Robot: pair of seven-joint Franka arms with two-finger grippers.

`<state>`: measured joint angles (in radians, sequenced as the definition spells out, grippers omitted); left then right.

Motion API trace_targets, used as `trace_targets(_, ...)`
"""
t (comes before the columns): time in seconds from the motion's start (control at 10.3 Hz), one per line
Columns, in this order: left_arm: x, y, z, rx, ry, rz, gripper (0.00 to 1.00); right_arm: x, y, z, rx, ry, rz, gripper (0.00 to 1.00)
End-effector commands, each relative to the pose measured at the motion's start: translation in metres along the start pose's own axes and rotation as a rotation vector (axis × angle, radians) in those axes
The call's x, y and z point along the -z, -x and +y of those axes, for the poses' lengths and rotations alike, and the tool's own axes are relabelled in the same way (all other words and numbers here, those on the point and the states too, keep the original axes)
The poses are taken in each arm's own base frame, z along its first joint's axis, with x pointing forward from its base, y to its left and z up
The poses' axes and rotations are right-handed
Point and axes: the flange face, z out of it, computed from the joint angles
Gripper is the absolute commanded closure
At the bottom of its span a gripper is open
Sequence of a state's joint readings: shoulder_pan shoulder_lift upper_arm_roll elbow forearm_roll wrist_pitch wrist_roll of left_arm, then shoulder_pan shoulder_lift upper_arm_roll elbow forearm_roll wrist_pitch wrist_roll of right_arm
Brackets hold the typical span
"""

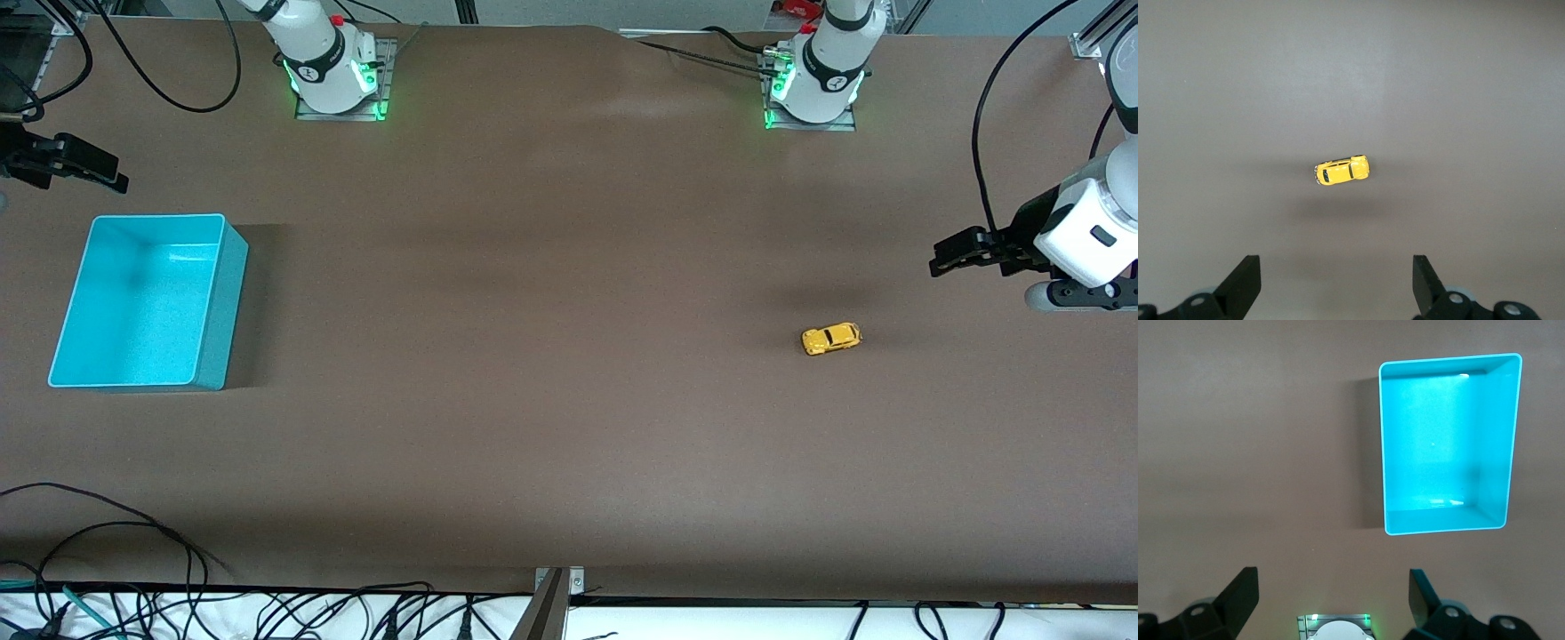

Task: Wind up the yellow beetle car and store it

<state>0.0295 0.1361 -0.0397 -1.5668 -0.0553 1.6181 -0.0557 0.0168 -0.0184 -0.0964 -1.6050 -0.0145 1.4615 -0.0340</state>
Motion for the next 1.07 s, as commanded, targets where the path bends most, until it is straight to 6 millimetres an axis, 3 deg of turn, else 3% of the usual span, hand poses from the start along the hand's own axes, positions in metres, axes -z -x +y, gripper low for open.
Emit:
trace_targets(0.0, 0.001, 0.001, 0.001, -0.021, -0.006, 0.010, 0.00, 0.008, 0.000, 0.000, -0.013, 0.015, 0.014, 0.00)
trace_targets(0.97, -0.005, 0.003, 0.000, 0.001, -0.006, -0.015, 0.00, 0.021, 0.002, -0.003, -0.011, 0.004, 0.036, 0.00)
